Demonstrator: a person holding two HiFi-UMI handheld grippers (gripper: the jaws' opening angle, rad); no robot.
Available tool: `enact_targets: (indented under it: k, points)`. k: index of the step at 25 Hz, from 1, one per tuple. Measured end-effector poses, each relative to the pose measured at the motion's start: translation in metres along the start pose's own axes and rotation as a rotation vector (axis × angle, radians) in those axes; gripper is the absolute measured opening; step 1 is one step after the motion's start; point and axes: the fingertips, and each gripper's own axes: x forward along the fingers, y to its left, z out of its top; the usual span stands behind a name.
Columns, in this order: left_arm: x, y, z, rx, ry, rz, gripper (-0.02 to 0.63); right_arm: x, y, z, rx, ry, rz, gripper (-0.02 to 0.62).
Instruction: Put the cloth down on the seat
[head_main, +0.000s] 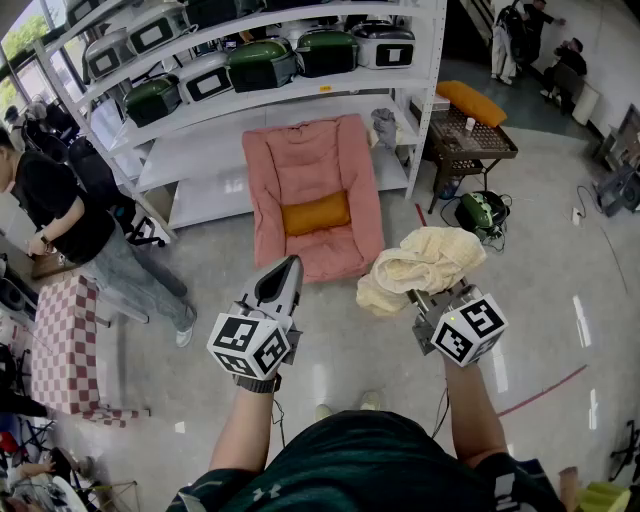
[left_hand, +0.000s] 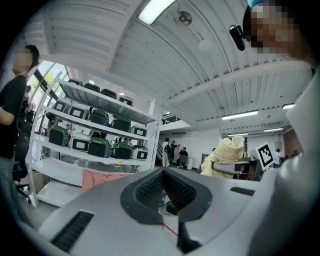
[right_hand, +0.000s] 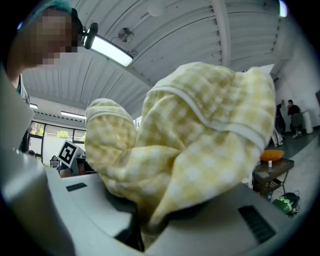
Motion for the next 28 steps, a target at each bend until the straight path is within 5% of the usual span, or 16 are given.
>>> enact_targets:
  k: [28]
  points:
    - [0.034, 0.001, -0.019, 0.008, 0.015, 0.055, 0.005, -0.001, -0.051, -0.021, 0.037, 0.003, 0.007, 0.094]
